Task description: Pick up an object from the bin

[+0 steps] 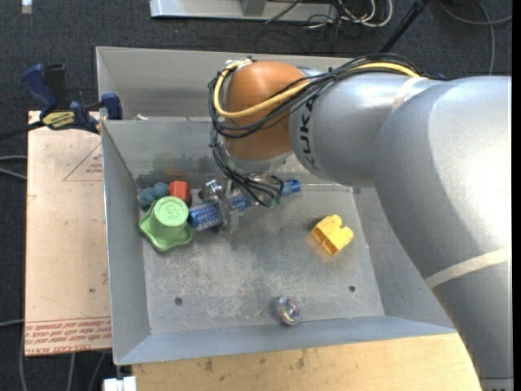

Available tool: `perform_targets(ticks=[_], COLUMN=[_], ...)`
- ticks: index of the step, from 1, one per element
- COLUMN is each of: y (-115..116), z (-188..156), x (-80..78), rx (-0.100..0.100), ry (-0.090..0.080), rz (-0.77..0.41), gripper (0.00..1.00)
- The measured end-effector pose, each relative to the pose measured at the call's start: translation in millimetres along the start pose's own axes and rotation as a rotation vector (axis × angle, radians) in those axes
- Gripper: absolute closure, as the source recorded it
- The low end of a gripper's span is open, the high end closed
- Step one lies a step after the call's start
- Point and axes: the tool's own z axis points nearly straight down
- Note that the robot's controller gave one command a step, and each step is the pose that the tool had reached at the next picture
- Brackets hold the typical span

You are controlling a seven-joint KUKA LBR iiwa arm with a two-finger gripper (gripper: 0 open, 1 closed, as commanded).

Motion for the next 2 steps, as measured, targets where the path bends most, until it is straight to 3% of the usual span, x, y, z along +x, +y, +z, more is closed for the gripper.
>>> perform_targets(ticks=[1,2], y=[9,13], z=[-139,-206], x=[12.8,2.2], rx=[0.003,0.003], ry=[-0.009,-0.009], rz=[-0.006,-0.120], gripper=[1.00,1.00])
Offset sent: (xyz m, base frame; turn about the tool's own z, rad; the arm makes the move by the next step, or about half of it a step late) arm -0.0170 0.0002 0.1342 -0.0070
